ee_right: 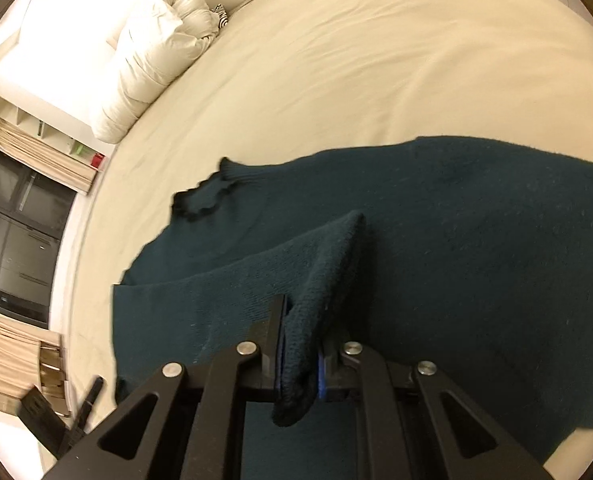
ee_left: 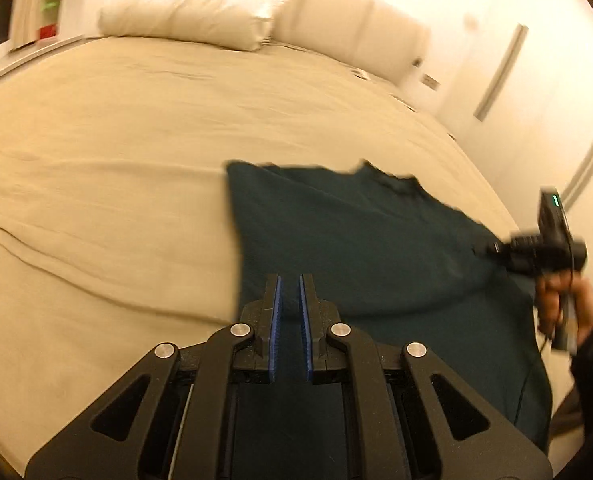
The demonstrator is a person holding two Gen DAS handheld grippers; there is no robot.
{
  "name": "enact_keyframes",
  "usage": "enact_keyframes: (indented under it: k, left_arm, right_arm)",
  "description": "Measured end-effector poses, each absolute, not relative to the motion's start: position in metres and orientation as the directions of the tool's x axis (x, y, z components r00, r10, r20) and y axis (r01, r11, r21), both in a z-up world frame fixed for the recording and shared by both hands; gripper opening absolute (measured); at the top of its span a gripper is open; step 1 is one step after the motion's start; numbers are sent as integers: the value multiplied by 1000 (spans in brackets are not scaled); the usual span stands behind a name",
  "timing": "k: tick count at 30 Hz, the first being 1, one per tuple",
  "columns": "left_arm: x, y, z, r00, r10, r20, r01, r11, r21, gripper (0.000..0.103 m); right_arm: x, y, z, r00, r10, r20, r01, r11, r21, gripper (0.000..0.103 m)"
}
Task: Fold small clothes
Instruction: 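Grasp the other sweater sleeve with the right gripper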
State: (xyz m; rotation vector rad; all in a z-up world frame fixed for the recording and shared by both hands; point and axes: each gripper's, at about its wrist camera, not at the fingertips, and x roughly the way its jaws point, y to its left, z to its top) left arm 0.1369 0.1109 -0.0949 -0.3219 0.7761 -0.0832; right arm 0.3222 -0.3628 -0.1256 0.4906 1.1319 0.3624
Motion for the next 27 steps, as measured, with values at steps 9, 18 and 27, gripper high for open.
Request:
enact_keyframes:
  k: [9, 18, 27]
  left_arm:
    - [216, 83, -72, 716, -152, -681, -7, 975, -224, 8]
    - [257, 63, -143, 621, -71, -781, -4, 996, -94, 8]
    - [254, 54, -138, 616, -27, -787, -10, 999, -42, 8]
  right_arm:
    - [326, -361, -136, 378, 501, -778, -57, 852, 521, 16]
    - [335, -366, -144, 396, 516, -760, -55, 839, 541, 13]
    - [320, -405, -146, 465, 509, -725, 13, 814, 580, 12]
